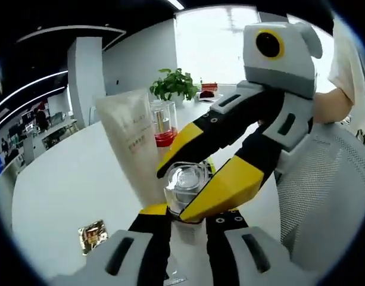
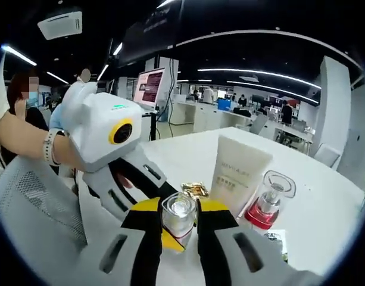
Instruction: Arrange the skincare products in the storage area until every visible bottle or jar stands upright without overlapping.
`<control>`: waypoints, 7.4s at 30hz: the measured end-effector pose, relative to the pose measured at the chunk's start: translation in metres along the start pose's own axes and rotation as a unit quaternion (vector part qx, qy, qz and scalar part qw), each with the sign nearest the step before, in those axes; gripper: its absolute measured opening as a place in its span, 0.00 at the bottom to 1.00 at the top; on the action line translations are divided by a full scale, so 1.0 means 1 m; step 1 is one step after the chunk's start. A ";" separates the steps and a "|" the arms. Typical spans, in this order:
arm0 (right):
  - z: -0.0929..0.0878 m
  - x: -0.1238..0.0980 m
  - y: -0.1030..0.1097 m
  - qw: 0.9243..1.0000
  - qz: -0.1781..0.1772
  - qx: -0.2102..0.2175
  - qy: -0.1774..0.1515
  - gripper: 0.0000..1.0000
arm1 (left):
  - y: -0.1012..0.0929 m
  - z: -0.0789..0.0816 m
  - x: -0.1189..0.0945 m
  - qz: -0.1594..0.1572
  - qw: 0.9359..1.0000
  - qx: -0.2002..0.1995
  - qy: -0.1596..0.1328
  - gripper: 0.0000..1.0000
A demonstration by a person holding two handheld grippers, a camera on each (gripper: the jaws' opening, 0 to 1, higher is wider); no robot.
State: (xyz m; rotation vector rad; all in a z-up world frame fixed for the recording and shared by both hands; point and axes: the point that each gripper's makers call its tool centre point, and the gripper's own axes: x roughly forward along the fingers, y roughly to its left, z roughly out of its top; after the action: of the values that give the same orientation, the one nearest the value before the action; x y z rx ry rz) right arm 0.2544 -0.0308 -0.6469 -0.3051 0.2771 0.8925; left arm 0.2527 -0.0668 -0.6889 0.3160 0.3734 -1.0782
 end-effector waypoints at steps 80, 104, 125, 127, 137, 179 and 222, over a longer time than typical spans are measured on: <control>-0.096 -0.019 -0.048 0.981 -0.013 0.039 0.188 0.21 | 0.011 -0.045 0.015 0.049 0.990 -0.001 0.129 0.09; -0.098 -0.018 -0.050 0.980 -0.014 0.009 0.196 0.16 | 0.014 -0.037 0.023 0.053 0.990 0.010 0.127 0.09; -0.057 -0.052 -0.055 0.990 -0.036 -0.012 0.139 0.41 | 0.036 -0.049 -0.052 0.089 0.983 -0.001 0.160 0.30; -0.058 -0.057 -0.053 0.990 -0.036 -0.015 0.135 0.45 | 0.033 -0.050 -0.057 0.091 0.983 -0.004 0.162 0.30; -0.087 -0.077 -0.082 0.982 -0.072 0.027 0.171 0.71 | 0.018 -0.050 -0.071 0.099 0.984 -0.035 0.141 0.40; -0.176 -0.075 -0.170 0.955 -0.123 0.167 0.210 0.28 | -0.005 -0.049 -0.070 0.103 0.983 -0.104 0.114 0.37; -0.165 -0.111 -0.143 0.952 -0.117 0.239 0.150 0.01 | -0.060 -0.007 -0.025 -0.007 0.986 -0.153 0.061 0.31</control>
State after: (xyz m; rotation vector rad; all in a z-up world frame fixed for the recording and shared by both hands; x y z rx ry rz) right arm 0.2839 -0.2561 -0.7379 -0.0167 0.7114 0.5189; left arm 0.1873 -0.0706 -0.6877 0.1046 0.6438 -1.0007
